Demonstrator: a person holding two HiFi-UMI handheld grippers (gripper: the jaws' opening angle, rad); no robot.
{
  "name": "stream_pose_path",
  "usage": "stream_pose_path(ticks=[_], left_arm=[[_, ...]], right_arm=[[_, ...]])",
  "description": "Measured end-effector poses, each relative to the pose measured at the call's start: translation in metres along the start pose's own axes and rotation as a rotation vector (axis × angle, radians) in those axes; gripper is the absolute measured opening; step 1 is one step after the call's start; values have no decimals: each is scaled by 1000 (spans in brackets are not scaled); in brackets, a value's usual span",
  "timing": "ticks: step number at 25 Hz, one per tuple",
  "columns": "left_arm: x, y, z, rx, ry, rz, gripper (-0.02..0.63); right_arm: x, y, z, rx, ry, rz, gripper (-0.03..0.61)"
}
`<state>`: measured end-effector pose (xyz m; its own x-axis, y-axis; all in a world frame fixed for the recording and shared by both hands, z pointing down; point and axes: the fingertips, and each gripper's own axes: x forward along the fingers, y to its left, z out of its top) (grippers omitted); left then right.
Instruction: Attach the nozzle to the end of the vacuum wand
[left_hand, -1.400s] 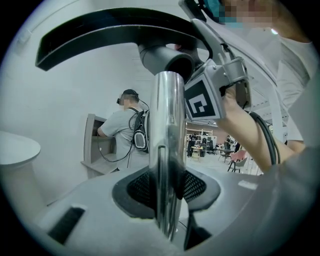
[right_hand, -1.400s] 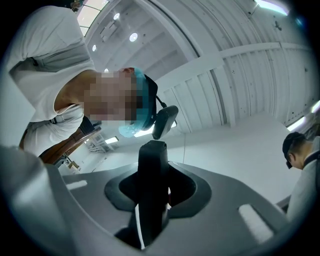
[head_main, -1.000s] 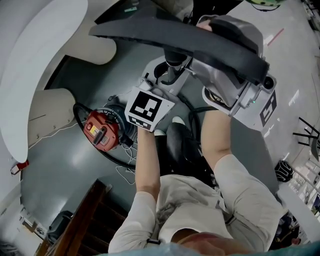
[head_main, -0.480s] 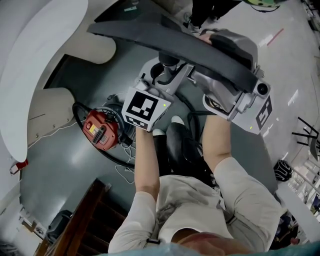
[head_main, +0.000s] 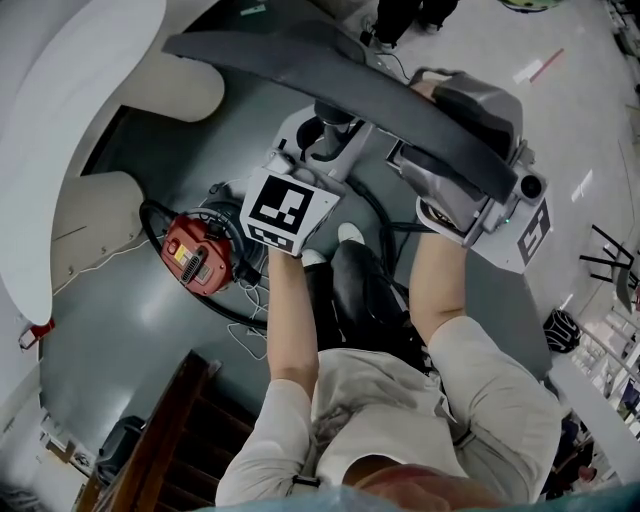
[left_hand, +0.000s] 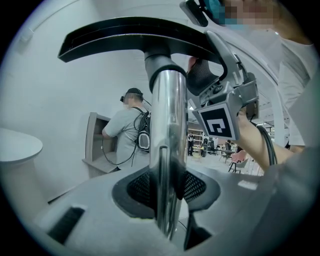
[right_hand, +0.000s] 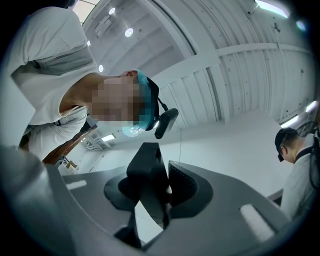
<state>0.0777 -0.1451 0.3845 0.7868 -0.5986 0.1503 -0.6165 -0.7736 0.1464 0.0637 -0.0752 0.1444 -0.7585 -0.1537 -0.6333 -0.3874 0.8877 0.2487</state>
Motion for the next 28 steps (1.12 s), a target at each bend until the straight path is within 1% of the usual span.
stream_pose_path(ticks=[4,8,16,22,28], left_arm=[[2,5,-4,-6,4,-1,127],[4,15,-12,-22,8,7,127],[5,19,-12,-38,6,12,127],[3,23,-11,-37,1,20,126],[2,26,-13,-45,-2,28,126]], right_arm=[[0,3,-3,1,13,34,124],[-1,10,-17,3,34,82,129],[-3,23,-22,-14,73,146,137],[-6,30,-25,-23,96,159,143],[-9,30,-29,-7,154,147,166]])
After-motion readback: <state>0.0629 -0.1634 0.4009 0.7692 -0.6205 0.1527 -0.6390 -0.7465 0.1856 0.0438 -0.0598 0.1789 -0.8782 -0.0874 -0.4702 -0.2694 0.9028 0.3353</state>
